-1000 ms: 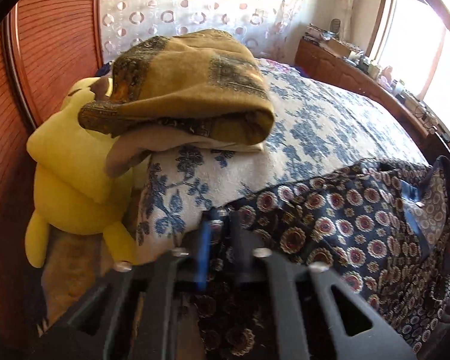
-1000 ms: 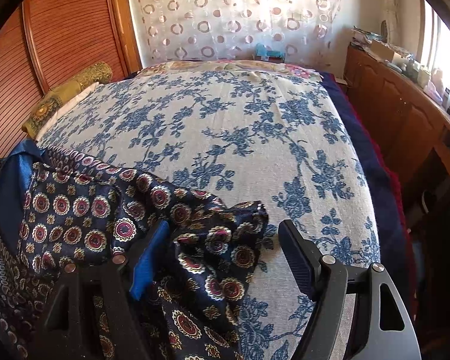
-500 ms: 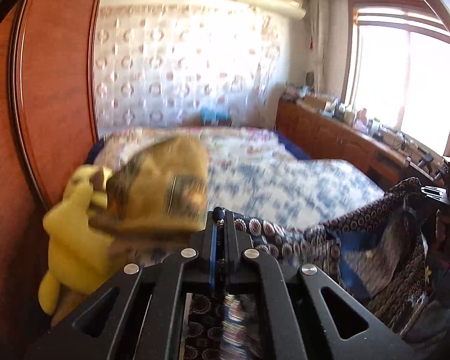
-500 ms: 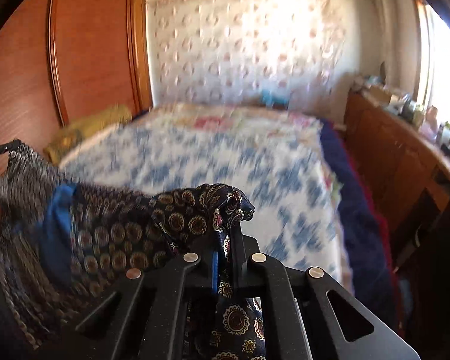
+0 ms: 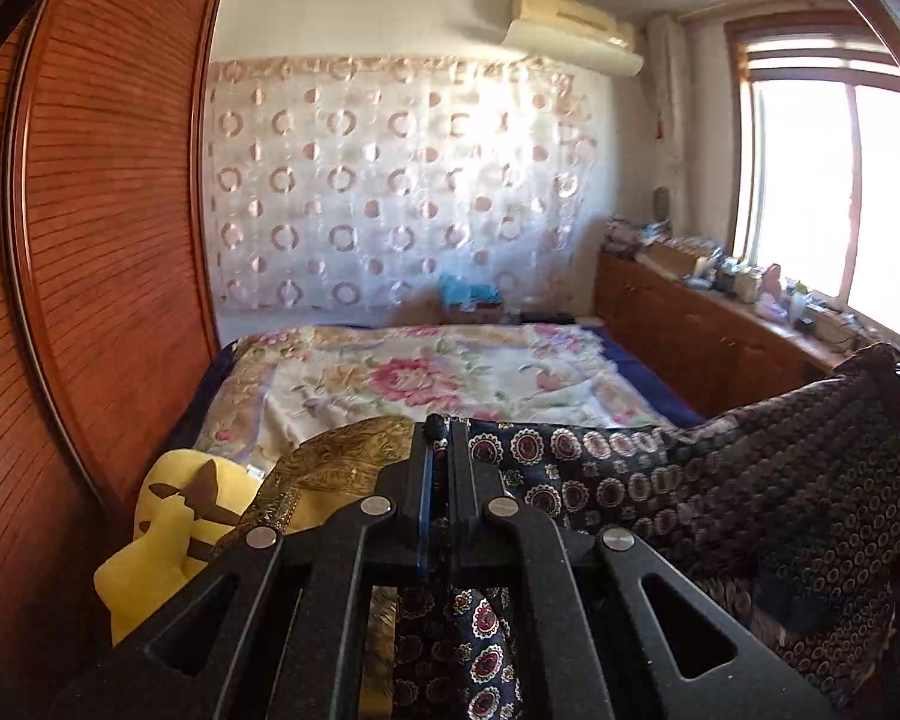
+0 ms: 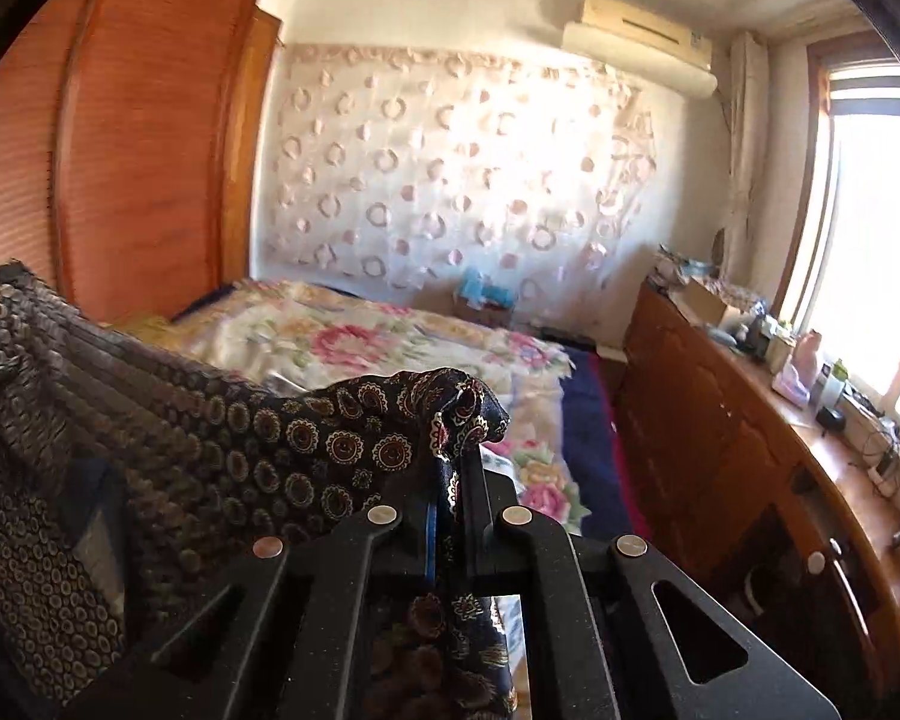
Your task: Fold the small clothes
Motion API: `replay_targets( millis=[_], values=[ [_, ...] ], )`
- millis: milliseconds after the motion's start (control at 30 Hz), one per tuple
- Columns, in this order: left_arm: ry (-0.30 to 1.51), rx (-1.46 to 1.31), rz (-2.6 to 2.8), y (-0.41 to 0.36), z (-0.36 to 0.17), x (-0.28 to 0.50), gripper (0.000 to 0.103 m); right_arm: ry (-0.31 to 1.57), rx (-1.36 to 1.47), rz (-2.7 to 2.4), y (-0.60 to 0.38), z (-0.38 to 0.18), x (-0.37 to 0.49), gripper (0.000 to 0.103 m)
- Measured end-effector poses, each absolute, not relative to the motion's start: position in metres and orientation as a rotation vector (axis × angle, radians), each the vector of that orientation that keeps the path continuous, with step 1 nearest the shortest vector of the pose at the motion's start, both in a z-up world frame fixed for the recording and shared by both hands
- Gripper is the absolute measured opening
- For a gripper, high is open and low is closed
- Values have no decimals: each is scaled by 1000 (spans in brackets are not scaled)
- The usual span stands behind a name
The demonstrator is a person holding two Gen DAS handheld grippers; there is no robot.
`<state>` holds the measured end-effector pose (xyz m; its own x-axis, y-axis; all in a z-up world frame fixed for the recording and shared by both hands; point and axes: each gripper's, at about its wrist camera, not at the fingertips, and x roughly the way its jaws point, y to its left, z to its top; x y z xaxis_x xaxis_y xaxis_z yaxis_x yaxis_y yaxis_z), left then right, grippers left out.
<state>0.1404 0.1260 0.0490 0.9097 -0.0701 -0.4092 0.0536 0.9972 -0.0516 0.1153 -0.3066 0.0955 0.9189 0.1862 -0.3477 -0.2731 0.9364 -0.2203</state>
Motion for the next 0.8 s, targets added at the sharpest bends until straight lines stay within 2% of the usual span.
replay_targets(
  millis=[67,100,133,167,200,233,300,333,400,633,800],
  values=[
    [502,-71,-66,132,29,164,5,392,-254,213,-305,82,145,6],
    [533,-80,-58,134,20,170,11,426,-248,198,-298,76,156,15],
    [550,-79,-52,133,13,172,18,481,-240,176,-295,65,171,30],
    [559,-73,-51,134,7,170,23,519,-232,159,-292,57,180,38],
    [556,-61,-52,134,2,167,35,551,-222,150,-291,48,188,50],
    [556,-57,-55,135,-1,164,45,567,-212,144,-291,39,192,51],
    [578,-54,-75,137,-7,158,52,581,-195,149,-287,29,191,53],
    [587,-51,-82,136,-8,157,62,588,-191,154,-286,24,190,57],
    [589,-38,-94,133,-9,151,76,589,-197,157,-287,22,191,62],
    [613,-1,-172,101,-20,130,78,620,-204,252,-297,17,174,63],
    [673,12,-221,77,-46,114,78,643,-194,327,-295,7,146,63]
  ],
)
